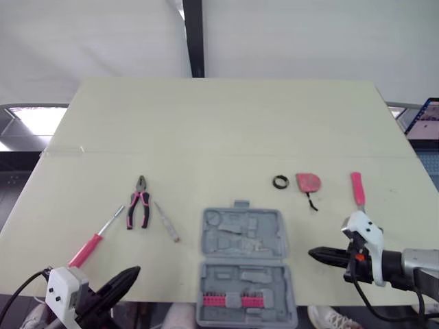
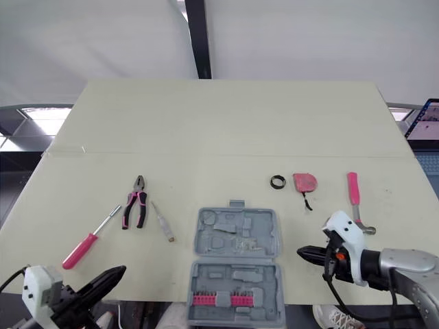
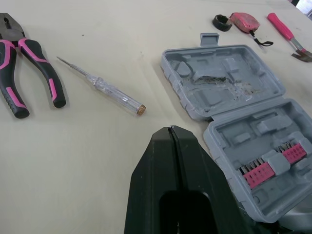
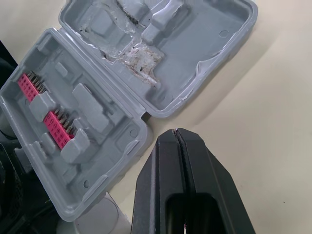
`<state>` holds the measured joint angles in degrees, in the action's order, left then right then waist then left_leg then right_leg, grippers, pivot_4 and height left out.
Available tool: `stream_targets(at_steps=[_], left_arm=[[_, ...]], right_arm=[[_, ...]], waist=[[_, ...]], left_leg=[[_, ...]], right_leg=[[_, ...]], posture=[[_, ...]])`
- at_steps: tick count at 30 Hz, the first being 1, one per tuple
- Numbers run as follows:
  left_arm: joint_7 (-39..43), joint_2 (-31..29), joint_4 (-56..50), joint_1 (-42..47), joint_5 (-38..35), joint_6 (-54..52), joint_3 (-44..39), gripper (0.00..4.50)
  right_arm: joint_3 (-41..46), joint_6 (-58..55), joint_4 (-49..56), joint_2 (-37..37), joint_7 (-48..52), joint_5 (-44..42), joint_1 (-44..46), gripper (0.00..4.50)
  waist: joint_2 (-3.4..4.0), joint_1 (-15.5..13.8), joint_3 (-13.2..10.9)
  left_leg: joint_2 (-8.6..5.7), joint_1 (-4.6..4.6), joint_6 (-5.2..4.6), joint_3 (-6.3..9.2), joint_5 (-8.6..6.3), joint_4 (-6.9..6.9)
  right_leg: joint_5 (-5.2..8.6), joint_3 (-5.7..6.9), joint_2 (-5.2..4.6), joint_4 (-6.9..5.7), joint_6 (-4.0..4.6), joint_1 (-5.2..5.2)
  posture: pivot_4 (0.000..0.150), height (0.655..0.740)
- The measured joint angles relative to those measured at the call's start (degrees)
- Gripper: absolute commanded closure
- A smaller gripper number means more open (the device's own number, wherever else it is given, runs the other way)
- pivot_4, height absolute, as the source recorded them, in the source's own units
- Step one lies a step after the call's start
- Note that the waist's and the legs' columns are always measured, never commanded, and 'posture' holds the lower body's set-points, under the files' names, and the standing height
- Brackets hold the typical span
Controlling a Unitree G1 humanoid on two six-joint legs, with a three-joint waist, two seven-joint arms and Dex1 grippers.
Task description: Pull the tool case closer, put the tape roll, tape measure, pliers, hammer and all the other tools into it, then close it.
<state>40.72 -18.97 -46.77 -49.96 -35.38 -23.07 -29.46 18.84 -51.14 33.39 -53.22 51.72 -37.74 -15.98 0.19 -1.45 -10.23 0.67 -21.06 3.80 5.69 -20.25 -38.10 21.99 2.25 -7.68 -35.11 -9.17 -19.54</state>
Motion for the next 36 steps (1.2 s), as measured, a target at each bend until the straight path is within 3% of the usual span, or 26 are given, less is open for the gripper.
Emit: stream_targets(at_steps=[2, 4, 5, 10, 12, 16, 26, 36], left_arm=[[-0.2, -0.2, 0.0, 0.0, 0.0, 0.0, 0.7, 4.24], [-0.8, -0.6, 0.1, -0.1, -0.2, -0.5, 1.0, 3.72], [-1.2, -1.1, 0.2, -0.1, -0.2, -1.0, 1.1, 3.23], [-1.9, -1.6, 0.5, -0.1, -0.3, -1.3, 1.3, 0.65], [-1.7, -2.0, 1.0, -0.2, 0.2, -0.8, 1.5, 0.00], [0.7, -4.3, 3.2, 0.5, 3.0, 2.7, 3.1, 0.00], [10.9, -9.3, 4.4, 12.7, 2.2, 13.7, 7.9, 0.00], [8.8, -10.3, 5.2, 17.8, 4.0, 15.5, 10.8, 0.00]], right_arm=[[-0.1, 0.0, 0.0, 0.0, 0.0, 0.0, 0.2, 4.48], [-0.2, -0.1, 0.0, 0.0, 0.0, 0.0, 0.3, 3.97], [-0.2, -0.1, 0.0, 0.0, 0.0, 0.0, 0.3, 3.69], [-0.3, -0.1, 0.0, -0.7, 0.0, 0.0, -0.1, 1.15], [-0.4, 0.0, 0.0, -0.7, 0.0, 0.1, -0.3, 0.23], [-0.3, 1.2, 0.1, -0.5, -0.1, 0.4, -0.4, 0.10], [4.7, 10.3, 1.8, 5.9, -2.1, 3.3, -5.2, 0.10], [5.6, 13.4, 4.2, 8.0, -4.4, 4.9, -5.4, 0.10]], waist=[[0.00, 0.0, 0.0], [0.00, 0.0, 0.0], [0.00, 0.0, 0.0], [0.00, 0.0, 0.0], [0.00, 0.0, 0.0], [0.00, 0.0, 0.0], [0.04, 0.1, 0.0], [0.08, 0.3, 0.1]], left_leg=[[0.00, 0.00, 0.00, 0.00, 0.00, 0.00], [0.00, 0.00, 0.00, 0.00, 0.00, 0.00], [0.00, 0.00, 0.00, 0.00, 0.00, 0.00], [0.00, 0.01, 0.00, 0.00, 0.00, 0.00], [0.00, 0.01, 0.00, 0.00, 0.00, 0.00], [0.00, 0.00, 0.00, -0.01, 0.00, 0.00], [0.01, 0.06, 0.00, -0.01, 0.00, 0.01], [0.01, 0.13, 0.01, -0.02, 0.00, -0.01]], right_leg=[[0.00, 0.00, 0.00, 0.00, 0.00, 0.00], [0.00, 0.00, 0.00, 0.00, 0.00, 0.00], [0.00, 0.00, 0.00, 0.00, 0.00, 0.00], [0.00, 0.00, 0.00, 0.00, 0.00, 0.00], [0.00, 0.00, 0.00, 0.00, 0.00, 0.00], [0.00, 0.00, 0.00, 0.00, 0.00, 0.00], [-0.01, 0.01, 0.01, -0.04, -0.02, 0.04], [-0.01, -0.01, 0.01, -0.37, -0.03, 0.08]], posture=[[0.150, 0.7400], [0.150, 0.7400], [0.150, 0.7400], [0.150, 0.7400], [0.150, 0.7400], [0.150, 0.7400], [0.150, 0.7400], [0.150, 0.7400]])
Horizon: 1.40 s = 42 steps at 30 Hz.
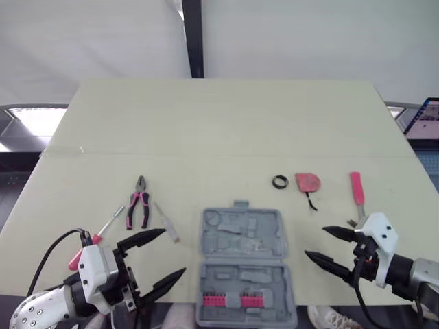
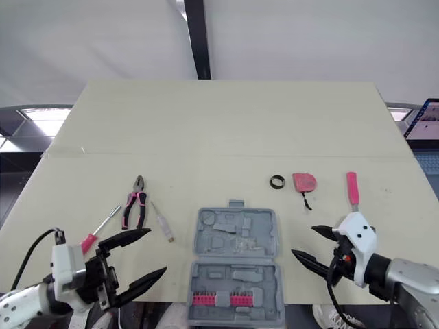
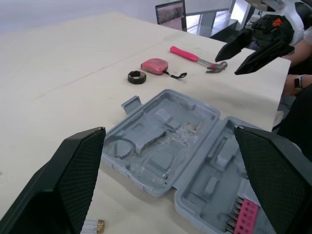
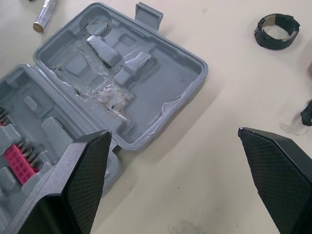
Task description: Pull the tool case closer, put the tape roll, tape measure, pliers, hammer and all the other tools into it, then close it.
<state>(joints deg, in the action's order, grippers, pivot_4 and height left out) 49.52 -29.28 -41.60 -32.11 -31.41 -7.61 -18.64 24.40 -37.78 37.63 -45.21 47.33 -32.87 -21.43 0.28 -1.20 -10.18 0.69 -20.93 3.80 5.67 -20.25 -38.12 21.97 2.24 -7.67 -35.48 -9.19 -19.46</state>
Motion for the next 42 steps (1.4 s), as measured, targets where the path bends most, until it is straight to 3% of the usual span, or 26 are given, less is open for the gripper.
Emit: stream_targets(at_steps=[4, 9, 14, 19, 29, 42], left_arm=[[-0.5, -0.7, 0.8, 1.0, 0.0, -0.5, 0.2, 0.00], [-2.3, -0.8, 1.7, 1.7, -0.3, -2.0, 0.1, 0.00], [-3.4, -0.9, 1.7, 2.0, -0.4, -3.0, 0.1, 0.00], [-4.4, -0.9, 1.6, 2.1, -0.3, -3.8, 0.6, 0.00], [-5.9, -0.9, 1.2, 1.2, -0.1, -4.3, 0.8, 0.00], [-7.8, -1.1, -0.9, 1.2, -0.2, -6.4, 0.9, 0.00]], right_arm=[[-2.4, -2.7, -0.4, -6.5, -0.3, 0.1, 11.2, 0.10], [-16.0, -9.3, -8.1, -15.8, 1.4, 2.4, 30.1, 0.10], [-31.0, -10.8, -18.4, -15.4, 3.7, 9.3, 47.3, 0.10], [-42.7, -8.8, -27.7, -9.6, 6.2, 16.7, 57.3, 0.10], [-49.0, -3.2, -44.4, 2.0, 7.2, 25.0, 65.4, 0.10], [-49.2, 2.6, -55.8, 7.6, 7.8, 32.6, 66.9, 0.10]], waist=[[0.03, 0.8, 0.0], [0.02, 1.3, 0.0], [0.02, 1.4, 0.0], [0.02, 1.5, 0.0], [0.02, 1.5, 0.0], [0.03, 1.6, 0.0]], left_leg=[[0.02, 0.10, 0.01, -0.02, 0.01, 0.06], [0.02, 0.09, 0.01, -0.02, 0.01, 0.04], [0.02, -0.05, 0.01, 0.00, 0.01, 0.05], [0.02, -0.09, 0.03, 0.00, 0.02, 0.02], [0.02, -0.15, 0.07, 0.01, 0.04, 0.02], [0.02, -0.14, 0.09, 0.01, 0.05, 0.03]], right_leg=[[0.00, -0.04, 0.01, -0.02, 0.00, 0.00], [0.00, -0.05, 0.01, 0.01, 0.01, 0.02], [0.00, -0.03, 0.01, 0.00, 0.00, -0.12], [0.00, -0.03, 0.00, -0.03, 0.00, -0.17], [0.00, -0.03, 0.00, -0.06, 0.00, -0.25], [0.00, -0.03, 0.00, -0.08, 0.00, -0.27]], posture=[[0.150, 0.7400], [0.150, 0.7400], [0.150, 0.7400], [0.150, 0.7400], [0.150, 0.7400], [0.150, 0.7400]])
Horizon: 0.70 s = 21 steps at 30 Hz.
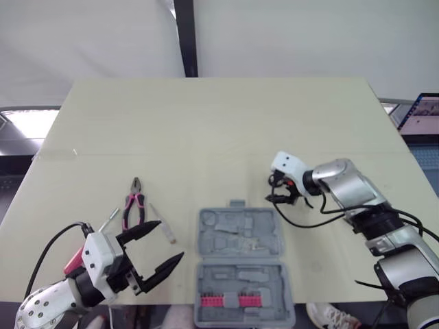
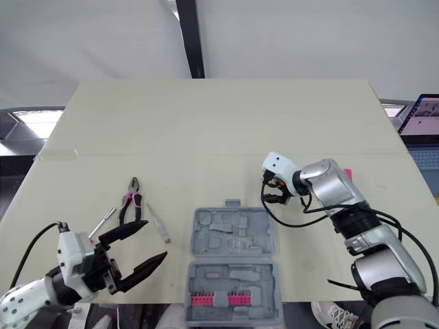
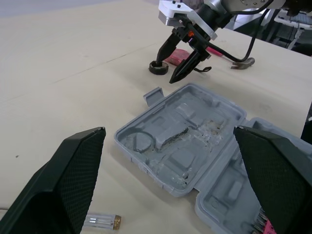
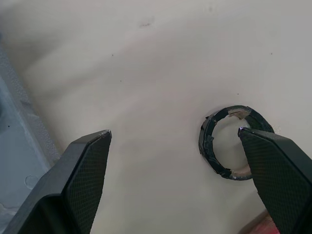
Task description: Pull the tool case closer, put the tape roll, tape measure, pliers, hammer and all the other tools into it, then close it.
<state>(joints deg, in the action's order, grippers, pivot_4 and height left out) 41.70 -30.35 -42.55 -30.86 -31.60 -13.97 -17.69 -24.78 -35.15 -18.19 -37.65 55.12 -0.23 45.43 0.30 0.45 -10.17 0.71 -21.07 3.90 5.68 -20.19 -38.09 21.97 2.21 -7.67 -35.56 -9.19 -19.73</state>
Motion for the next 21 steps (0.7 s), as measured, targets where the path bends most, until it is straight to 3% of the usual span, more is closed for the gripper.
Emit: stream_targets(at_steps=[9, 13, 18, 21], left_arm=[[-0.6, -0.1, -1.7, 0.1, -0.1, -1.2, 0.0, 0.00], [-0.8, -0.1, -1.8, 0.2, -0.1, -1.6, 0.0, 0.00], [-0.9, -0.1, -1.8, 0.2, -0.1, -2.0, 0.2, 0.00], [-0.9, -0.1, -1.8, 0.3, -0.1, -2.2, 0.2, 0.00]], right_arm=[[0.0, 1.3, -2.8, 2.1, 0.1, 2.5, 0.0, 0.10], [0.0, 1.5, -3.1, 2.6, 0.1, 2.7, 0.0, 1.78], [0.2, 1.6, -3.4, 2.6, 0.1, 3.2, 0.0, 4.29], [0.3, 2.1, -3.6, 2.7, 0.1, 3.5, 0.0, 4.44]], waist=[[0.01, 0.3, 0.0], [0.01, 0.5, 0.0], [0.01, 0.8, 0.0], [0.01, 1.1, 0.0]], left_leg=[[0.00, 0.00, 0.01, 0.00, 0.01, 0.01], [0.00, -0.01, 0.02, 0.00, 0.01, 0.01], [0.00, 0.00, 0.02, 0.00, 0.01, 0.01], [0.00, 0.00, 0.02, 0.00, 0.01, 0.02]], right_leg=[[0.00, 0.00, 0.00, 0.00, 0.00, -0.02], [0.00, 0.00, 0.00, 0.00, 0.00, -0.01], [0.00, 0.00, 0.00, 0.00, 0.00, -0.01], [0.00, 0.00, 0.00, -0.01, 0.00, -0.01]], posture=[[0.150, 0.7400], [0.150, 0.7400], [0.150, 0.7400], [0.150, 0.7400]])
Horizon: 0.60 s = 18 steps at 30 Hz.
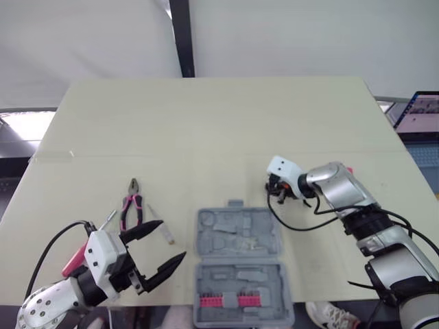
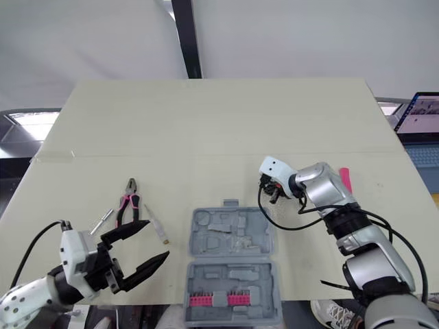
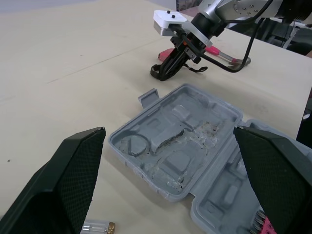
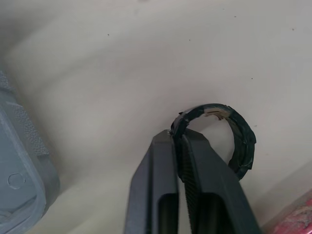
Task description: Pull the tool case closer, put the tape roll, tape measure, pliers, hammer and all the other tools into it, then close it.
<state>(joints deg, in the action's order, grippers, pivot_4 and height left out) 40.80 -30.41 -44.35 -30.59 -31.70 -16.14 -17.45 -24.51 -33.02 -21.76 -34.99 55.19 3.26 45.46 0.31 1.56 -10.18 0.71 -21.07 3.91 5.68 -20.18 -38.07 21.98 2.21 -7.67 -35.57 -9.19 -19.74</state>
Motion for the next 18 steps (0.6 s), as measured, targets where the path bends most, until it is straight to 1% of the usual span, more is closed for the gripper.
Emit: stream_targets(at_steps=[6, 9, 11, 14, 18], left_arm=[[-0.1, 0.1, 0.0, 0.0, 0.0, 0.0, 0.1, 0.00], [-0.7, 0.5, 0.0, -0.2, -0.2, 0.0, 0.0, 0.00], [-1.4, 1.2, 0.0, -0.5, -1.2, -0.1, -0.4, 0.00], [-2.0, 1.5, 0.0, -2.2, -2.7, -0.4, -2.6, 0.00], [-2.1, 2.3, 0.0, -4.2, -4.1, -0.2, -5.2, 0.00]], right_arm=[[0.3, 0.4, -0.3, -0.1, 0.0, 0.2, 0.0, 4.44], [1.3, -1.5, 2.2, -1.6, 0.9, -0.4, 0.0, 4.44], [3.2, -4.8, 7.8, -4.3, 3.1, -2.1, -0.5, 4.44], [7.0, -12.1, 20.4, -8.3, 6.7, -6.4, -1.4, 4.44], [8.2, -22.3, 36.1, -9.7, 8.5, -13.0, -4.9, 4.44]], waist=[[0.00, 0.0, 0.0], [0.04, 0.0, 0.0], [0.09, -0.1, -0.1], [0.09, -0.1, -0.1], [0.08, -0.2, -0.1]], left_leg=[[0.00, 0.00, 0.00, 0.00, 0.00, 0.00], [-0.01, -0.04, 0.00, 0.00, 0.00, 0.00], [-0.01, -0.09, 0.00, 0.01, 0.00, 0.00], [0.02, -0.08, 0.00, 0.00, 0.00, 0.04], [0.03, -0.05, 0.00, 0.00, 0.00, 0.03]], right_leg=[[0.00, 0.00, 0.00, 0.01, 0.00, 0.00], [0.00, 0.00, -0.01, 0.01, 0.00, -0.03], [0.00, 0.00, -0.01, 0.01, 0.00, -0.07], [0.00, 0.00, 0.00, 0.03, 0.00, -0.07], [0.00, 0.00, 0.01, 0.03, 0.00, -0.02]], posture=[[0.150, 0.7400], [0.150, 0.7400], [0.150, 0.7400], [0.150, 0.7400], [0.150, 0.7400]])
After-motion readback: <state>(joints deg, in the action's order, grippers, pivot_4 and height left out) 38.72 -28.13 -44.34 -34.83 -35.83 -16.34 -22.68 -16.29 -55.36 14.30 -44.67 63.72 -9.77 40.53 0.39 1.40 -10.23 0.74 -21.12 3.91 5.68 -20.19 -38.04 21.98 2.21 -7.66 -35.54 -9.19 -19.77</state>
